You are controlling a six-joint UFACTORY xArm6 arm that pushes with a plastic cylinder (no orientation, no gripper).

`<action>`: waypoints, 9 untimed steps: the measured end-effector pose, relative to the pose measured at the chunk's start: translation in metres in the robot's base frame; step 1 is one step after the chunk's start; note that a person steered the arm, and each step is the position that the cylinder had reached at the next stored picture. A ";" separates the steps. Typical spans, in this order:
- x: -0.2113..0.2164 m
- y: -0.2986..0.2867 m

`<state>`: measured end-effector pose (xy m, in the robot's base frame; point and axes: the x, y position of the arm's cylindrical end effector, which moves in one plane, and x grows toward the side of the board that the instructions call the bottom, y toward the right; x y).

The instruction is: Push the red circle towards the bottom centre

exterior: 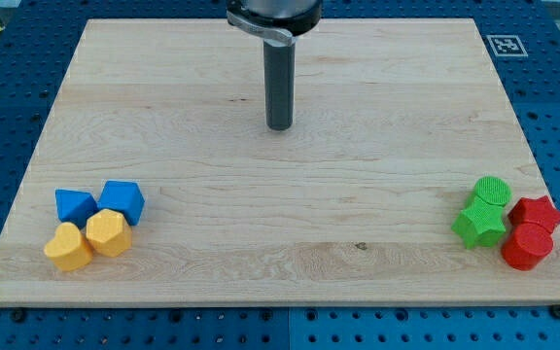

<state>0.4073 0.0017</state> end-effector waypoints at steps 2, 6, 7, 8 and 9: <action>0.000 0.182; 0.152 0.333; 0.152 0.324; 0.157 0.293; 0.167 0.268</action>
<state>0.5739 0.2697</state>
